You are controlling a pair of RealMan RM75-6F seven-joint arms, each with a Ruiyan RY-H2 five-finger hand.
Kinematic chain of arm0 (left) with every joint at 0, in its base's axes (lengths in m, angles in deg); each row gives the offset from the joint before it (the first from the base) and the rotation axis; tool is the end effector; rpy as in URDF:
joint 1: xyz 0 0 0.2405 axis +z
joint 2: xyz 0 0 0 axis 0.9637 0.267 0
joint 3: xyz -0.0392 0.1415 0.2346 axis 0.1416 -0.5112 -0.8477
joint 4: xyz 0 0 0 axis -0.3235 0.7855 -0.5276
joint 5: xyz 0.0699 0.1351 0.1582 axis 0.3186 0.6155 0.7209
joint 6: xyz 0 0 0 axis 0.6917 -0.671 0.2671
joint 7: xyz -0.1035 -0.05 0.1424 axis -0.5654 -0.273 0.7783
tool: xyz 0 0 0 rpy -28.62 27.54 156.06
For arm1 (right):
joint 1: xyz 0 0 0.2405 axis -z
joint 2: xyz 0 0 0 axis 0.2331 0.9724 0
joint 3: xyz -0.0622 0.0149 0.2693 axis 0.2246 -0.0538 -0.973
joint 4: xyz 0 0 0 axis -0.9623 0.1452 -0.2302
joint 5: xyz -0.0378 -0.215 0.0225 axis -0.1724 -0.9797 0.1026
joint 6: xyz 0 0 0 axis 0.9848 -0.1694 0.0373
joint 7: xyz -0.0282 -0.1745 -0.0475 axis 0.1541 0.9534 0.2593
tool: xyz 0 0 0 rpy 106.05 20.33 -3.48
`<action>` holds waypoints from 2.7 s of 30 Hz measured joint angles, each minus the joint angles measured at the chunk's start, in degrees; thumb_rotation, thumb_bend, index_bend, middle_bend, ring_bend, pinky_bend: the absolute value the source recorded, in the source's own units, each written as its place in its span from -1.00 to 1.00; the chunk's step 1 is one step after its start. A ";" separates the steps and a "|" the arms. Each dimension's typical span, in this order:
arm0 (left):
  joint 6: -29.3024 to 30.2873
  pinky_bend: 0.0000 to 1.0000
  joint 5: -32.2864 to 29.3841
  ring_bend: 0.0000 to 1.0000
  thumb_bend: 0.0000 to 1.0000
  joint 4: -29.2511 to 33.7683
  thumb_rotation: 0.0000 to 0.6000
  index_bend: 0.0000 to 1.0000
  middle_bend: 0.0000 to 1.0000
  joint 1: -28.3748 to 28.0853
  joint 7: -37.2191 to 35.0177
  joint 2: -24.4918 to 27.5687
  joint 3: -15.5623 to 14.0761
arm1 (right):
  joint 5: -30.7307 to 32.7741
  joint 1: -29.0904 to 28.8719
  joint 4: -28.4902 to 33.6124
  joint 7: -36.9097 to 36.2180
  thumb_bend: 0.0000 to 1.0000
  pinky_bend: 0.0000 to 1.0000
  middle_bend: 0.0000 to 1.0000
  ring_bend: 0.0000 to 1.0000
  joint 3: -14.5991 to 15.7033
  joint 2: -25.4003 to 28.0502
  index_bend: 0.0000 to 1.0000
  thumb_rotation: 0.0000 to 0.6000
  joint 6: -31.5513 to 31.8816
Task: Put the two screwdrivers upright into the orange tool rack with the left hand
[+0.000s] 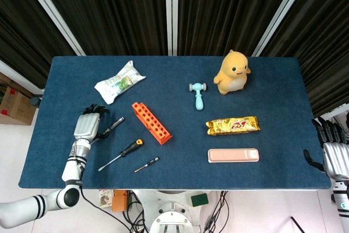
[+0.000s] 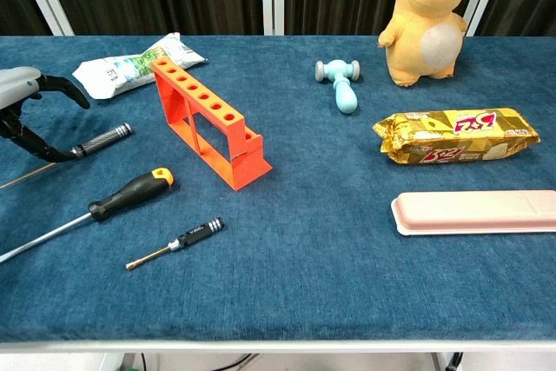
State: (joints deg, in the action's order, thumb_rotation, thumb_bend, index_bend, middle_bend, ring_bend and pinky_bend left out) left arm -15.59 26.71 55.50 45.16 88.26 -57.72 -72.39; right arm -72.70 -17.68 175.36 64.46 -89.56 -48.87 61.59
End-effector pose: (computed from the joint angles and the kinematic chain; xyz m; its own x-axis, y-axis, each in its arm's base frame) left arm -0.2624 0.3623 -0.0179 0.2881 0.2760 0.9170 0.9504 0.0346 -0.3090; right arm -0.3521 -0.2247 0.1752 0.4163 -0.0197 0.9090 -0.9081 0.0407 0.4167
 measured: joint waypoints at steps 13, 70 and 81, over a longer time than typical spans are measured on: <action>-0.07 -0.67 -0.96 -0.80 -0.66 1.34 0.77 -0.36 -0.54 -1.34 -0.76 -1.38 1.12 | 0.29 -0.45 -0.74 -0.63 -0.29 -1.00 -1.00 -1.00 -0.12 -0.27 -1.00 1.00 -0.57; 6.66 -0.55 6.92 -0.70 -0.19 19.49 0.94 0.27 -0.32 3.60 -18.82 11.27 5.42 | 1.49 -0.70 -1.45 -5.85 -0.31 -1.00 -1.00 -1.00 -0.94 0.23 -1.00 1.00 -0.49; 7.87 -0.60 14.78 -0.71 -0.19 19.67 1.00 0.31 -0.34 4.31 -45.72 10.66 11.18 | -0.34 -0.28 -3.00 -9.52 -0.30 -1.00 -1.00 -1.00 -1.17 0.02 -1.00 1.00 1.68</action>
State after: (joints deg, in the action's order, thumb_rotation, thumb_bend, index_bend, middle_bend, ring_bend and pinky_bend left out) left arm -7.73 41.50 75.18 49.47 42.54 -47.06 -61.20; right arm -73.04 -17.95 172.36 54.94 -90.73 -48.85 63.27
